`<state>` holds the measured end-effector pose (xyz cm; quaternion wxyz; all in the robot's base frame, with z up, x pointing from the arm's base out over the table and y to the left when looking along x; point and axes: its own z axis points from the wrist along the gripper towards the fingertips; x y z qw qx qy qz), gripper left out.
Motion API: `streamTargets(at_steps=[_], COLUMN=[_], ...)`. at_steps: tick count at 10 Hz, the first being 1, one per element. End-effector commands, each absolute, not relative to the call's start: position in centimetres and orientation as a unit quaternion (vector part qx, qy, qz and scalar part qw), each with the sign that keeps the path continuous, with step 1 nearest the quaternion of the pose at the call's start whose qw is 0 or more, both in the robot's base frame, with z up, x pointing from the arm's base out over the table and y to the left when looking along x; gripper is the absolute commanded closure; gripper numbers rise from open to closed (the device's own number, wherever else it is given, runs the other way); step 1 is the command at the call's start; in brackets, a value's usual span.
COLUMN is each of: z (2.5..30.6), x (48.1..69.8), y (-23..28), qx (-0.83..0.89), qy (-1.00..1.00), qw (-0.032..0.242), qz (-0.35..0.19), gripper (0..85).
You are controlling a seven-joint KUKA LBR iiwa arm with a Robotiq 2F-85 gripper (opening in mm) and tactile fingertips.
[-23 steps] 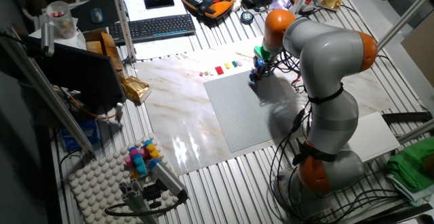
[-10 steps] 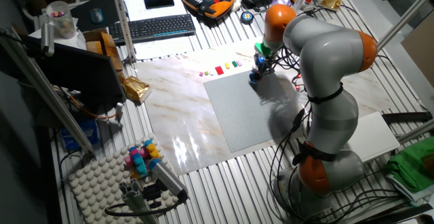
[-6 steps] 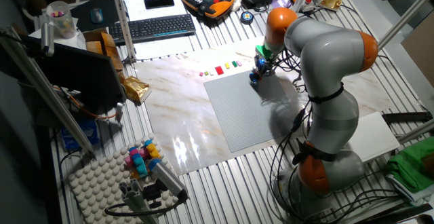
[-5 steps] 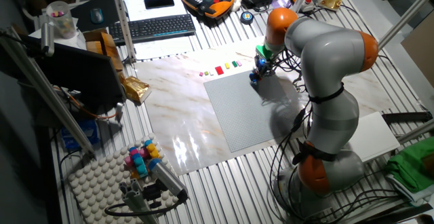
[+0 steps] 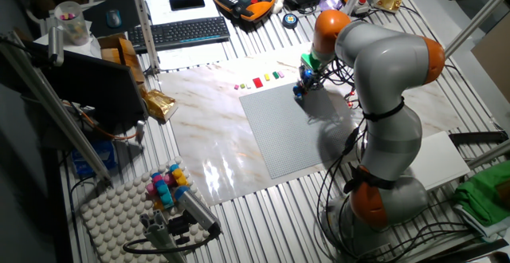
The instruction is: Stack small Lego blocks one on top of the other
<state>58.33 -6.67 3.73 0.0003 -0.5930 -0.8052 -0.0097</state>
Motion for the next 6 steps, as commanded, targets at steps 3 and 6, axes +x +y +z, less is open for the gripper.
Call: streamTargets(at_steps=[3,6], z=[5.6,7.0], x=[59.3,60.0], y=[-5.9,-4.1], qx=[-0.591,-0.57], qy=[-0.807,-0.822], qw=[0.005,-0.009], qz=[0.003,-0.003], gripper=[84.3,84.3])
